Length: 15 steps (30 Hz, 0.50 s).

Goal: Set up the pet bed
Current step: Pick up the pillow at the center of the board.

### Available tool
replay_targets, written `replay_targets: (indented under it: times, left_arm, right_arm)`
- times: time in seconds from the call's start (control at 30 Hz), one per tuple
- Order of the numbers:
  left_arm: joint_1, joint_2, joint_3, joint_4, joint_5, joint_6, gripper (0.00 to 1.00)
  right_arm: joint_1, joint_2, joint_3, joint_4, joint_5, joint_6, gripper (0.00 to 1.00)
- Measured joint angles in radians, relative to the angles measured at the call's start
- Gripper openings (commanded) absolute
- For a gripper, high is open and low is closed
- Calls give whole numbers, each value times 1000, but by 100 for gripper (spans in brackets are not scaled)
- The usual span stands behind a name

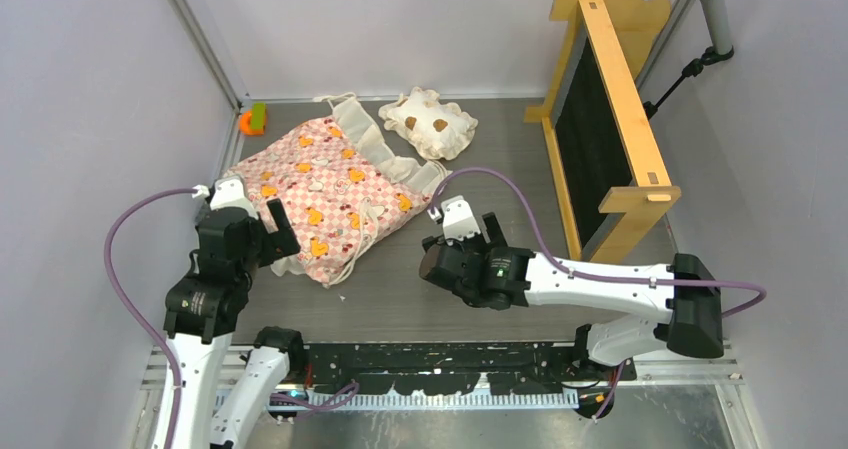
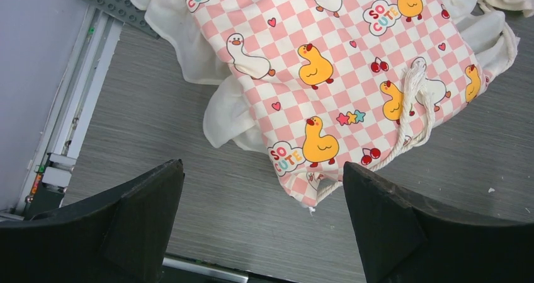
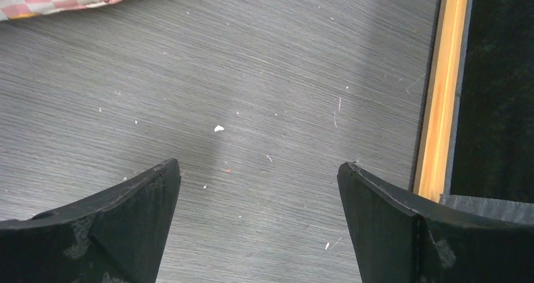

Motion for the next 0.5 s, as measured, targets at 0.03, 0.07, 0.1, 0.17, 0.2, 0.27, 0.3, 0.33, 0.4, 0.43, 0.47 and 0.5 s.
replay_targets:
  times: [0.03,0.07,0.1,0.17,0.2,0.27,0.3,0.33,0.4,0.43,0.47,0.5]
  left_arm:
    - [0,-2,0,0,0,0,100]
    - [0,-5,0,0,0,0,100]
    - [0,-6,0,0,0,0,100]
    - [1,-8,0,0,-1,0,100]
    - [1,-8,0,0,-2,0,100]
    - [1,-7,0,0,-2,0,100]
    - [1,-7,0,0,-2,0,100]
    - [2,-7,0,0,-2,0,100]
    - [5,-7,0,0,-2,0,100]
    - [6,-7,0,0,-2,0,100]
    - [7,-7,0,0,-3,0,100]
    - [7,-7,0,0,-3,0,100]
  right_arm:
    - [0,6,2,-8,0,2,99]
    - [0,13,5,-17,0,3,99]
    - [0,26,12,-30,0,5,99]
    - [0,69,38,-49,0,9,99]
    - [0,81,44,-52,0,9,99]
    - [0,112,53,-57,0,10,99]
    - [0,123,55,-62,-1,13,99]
    - [0,126,55,-63,-2,13,99]
    - [0,125,55,-62,-7,16,99]
    - [0,123,55,-60,-7,19,99]
    - [0,121,55,-59,-7,21,99]
    - [0,118,54,-56,-8,23,99]
